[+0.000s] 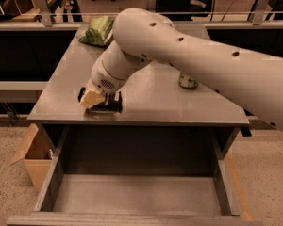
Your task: Pick rxbar chocolate from top drawer and place on counter
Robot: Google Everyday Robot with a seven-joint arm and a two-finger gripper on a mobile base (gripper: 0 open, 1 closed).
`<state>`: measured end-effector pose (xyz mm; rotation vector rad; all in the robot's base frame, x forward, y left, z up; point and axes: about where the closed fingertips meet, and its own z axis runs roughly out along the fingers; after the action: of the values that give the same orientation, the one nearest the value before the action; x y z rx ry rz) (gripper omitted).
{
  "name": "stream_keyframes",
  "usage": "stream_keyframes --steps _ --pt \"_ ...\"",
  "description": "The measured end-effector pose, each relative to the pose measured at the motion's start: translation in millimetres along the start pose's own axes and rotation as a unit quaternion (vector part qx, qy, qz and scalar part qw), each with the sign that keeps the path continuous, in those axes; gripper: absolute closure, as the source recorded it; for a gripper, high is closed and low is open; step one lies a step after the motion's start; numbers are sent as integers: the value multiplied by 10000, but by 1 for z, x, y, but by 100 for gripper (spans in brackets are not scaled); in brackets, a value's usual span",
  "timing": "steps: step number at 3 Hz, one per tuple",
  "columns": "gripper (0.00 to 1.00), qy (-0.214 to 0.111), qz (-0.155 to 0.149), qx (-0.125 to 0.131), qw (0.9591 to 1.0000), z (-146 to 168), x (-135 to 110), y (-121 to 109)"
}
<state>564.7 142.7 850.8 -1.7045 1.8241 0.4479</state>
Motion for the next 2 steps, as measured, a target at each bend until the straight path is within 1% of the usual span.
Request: stream_keyframes --steps 1,2 --pt "12 2 -11 -8 10000 1 -1 1" --pt "0 4 -22 -14 10000 1 -2 2"
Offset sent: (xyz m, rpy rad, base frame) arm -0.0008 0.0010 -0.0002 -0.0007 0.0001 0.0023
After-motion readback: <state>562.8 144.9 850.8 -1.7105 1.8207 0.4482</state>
